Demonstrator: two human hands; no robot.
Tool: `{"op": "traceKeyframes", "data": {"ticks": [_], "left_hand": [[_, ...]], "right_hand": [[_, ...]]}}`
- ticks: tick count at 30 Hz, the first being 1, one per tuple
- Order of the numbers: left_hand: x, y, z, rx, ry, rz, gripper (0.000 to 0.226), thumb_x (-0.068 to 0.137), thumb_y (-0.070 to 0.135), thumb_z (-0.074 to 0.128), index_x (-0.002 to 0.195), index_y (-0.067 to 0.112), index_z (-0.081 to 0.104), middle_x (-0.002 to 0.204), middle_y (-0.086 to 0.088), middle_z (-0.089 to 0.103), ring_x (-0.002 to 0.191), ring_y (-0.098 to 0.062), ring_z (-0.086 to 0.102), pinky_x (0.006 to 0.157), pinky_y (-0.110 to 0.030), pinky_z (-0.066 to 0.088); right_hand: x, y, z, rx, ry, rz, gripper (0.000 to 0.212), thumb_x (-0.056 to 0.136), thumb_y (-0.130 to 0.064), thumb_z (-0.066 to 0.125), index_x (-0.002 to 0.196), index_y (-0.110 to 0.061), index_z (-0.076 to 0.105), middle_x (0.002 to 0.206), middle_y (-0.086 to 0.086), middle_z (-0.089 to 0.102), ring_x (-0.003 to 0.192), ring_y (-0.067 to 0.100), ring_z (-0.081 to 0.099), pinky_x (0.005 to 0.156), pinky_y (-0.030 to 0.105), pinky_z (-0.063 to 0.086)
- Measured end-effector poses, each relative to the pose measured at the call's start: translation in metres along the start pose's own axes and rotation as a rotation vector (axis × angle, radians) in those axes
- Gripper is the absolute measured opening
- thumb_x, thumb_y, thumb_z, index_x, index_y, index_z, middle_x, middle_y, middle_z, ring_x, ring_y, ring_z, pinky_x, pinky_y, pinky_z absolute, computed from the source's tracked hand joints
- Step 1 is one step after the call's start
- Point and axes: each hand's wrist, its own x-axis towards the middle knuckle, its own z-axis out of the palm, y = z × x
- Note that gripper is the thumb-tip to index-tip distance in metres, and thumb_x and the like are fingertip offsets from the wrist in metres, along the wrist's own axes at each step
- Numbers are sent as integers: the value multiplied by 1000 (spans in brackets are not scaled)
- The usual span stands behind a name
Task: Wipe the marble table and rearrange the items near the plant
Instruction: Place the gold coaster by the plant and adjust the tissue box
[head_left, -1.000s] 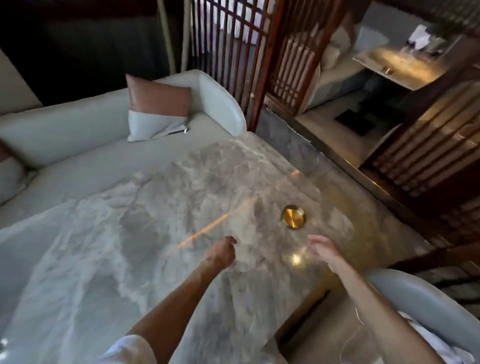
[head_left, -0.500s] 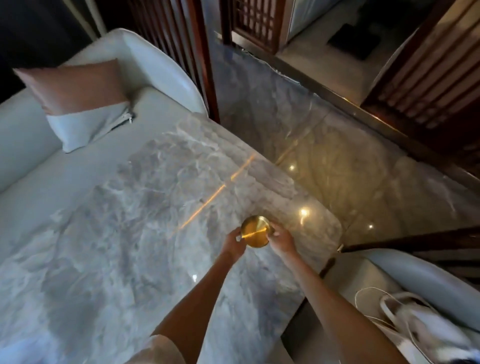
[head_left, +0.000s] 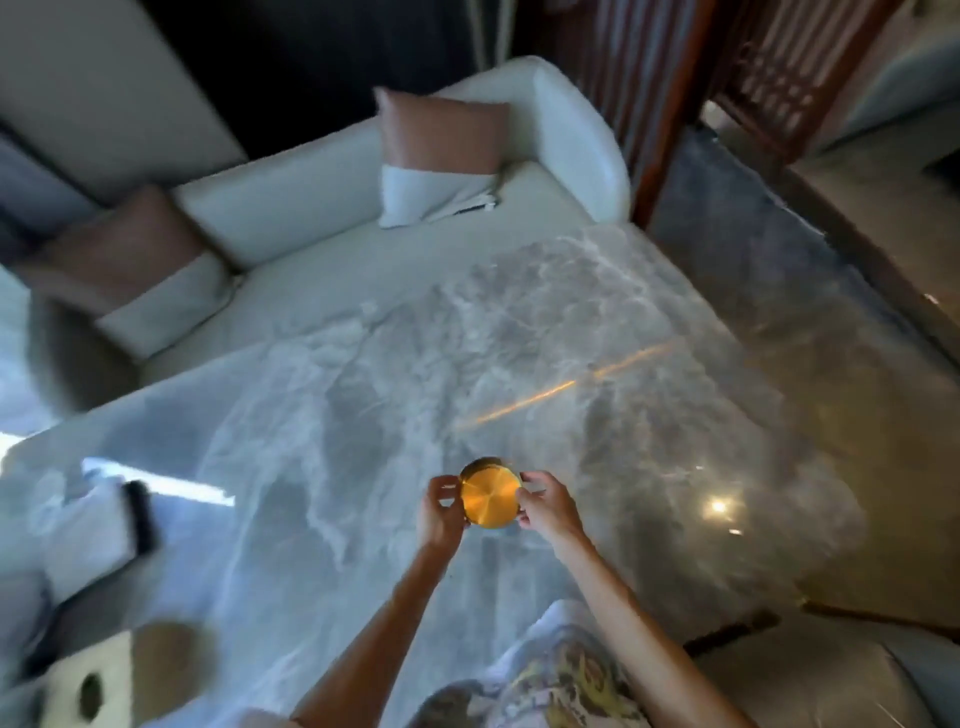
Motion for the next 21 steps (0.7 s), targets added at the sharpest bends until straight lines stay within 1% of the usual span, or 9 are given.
{"op": "traceKeyframes", "data": {"ticks": [4, 7, 9, 12, 14, 15, 17, 19, 21], "left_hand": [[-31, -66, -133, -118, 109, -49, 36, 56, 28, 60, 91, 21, 55, 86, -7, 60, 68, -28, 58, 69, -42, 52], [-56, -124, -213, -178, 151, -45, 30, 54, 26, 58, 84, 22, 55, 68, 6, 65, 59, -23, 57, 67, -46, 52], [-78, -163, -264, -187, 197, -62, 36, 49, 35, 58, 82, 23, 54, 66, 6, 64, 54, -20, 56, 61, -43, 51], [-120, -218, -323, -232, 284, -144, 41, 51, 42, 56, 85, 21, 54, 79, -6, 59, 55, -22, 56, 54, -38, 47], [-148, -232, -357, -250, 335, -202, 35, 55, 36, 57, 87, 21, 55, 82, -9, 58, 57, -23, 55, 55, -37, 46], [-157, -243, -371, -252, 357, -221, 29, 58, 30, 56, 86, 22, 55, 83, -8, 58, 56, -22, 54, 55, -35, 46], [-172, -252, -395, -247, 412, -261, 23, 60, 25, 53, 83, 22, 54, 79, -6, 58, 51, -15, 55, 48, -30, 46], [-179, -262, -415, -224, 445, -277, 28, 57, 27, 53, 84, 20, 55, 79, -6, 60, 51, -9, 58, 43, -25, 48], [-183, -276, -431, -216, 499, -290, 27, 63, 19, 54, 90, 20, 56, 87, -7, 63, 67, -16, 62, 52, -30, 56]], "right_hand": [[-51, -1, 118, -38, -215, -27, 20, 88, -8, 63, 105, -19, 63, 82, 6, 64, 62, 23, 62, 62, 39, 58], [-101, 16, 192, -85, -320, -38, 21, 90, -4, 62, 105, -20, 62, 81, 1, 62, 62, 14, 61, 53, 25, 52], [-137, 33, 241, -126, -364, 10, 22, 90, -2, 61, 105, -19, 62, 88, 4, 63, 68, 14, 62, 56, 23, 52], [-191, 54, 304, -247, -455, 56, 29, 91, -8, 62, 119, -16, 60, 93, 3, 65, 73, 14, 63, 59, 25, 53], [-220, 60, 338, -314, -527, 82, 24, 91, -15, 63, 112, -27, 61, 95, 0, 66, 76, 12, 64, 66, 29, 55], [-231, 60, 354, -346, -558, 80, 18, 91, -17, 62, 103, -30, 62, 93, -1, 66, 78, 11, 63, 72, 31, 56], [-251, 61, 379, -377, -615, 87, 10, 88, -18, 62, 90, -27, 65, 85, -2, 66, 81, 13, 61, 75, 32, 54], [-262, 67, 402, -404, -678, 82, 17, 81, -24, 63, 96, -21, 69, 83, 0, 67, 81, 13, 60, 69, 26, 48], [-272, 71, 421, -431, -733, 63, 15, 85, -25, 62, 98, -22, 70, 88, -2, 70, 83, 10, 63, 70, 23, 51]]}}
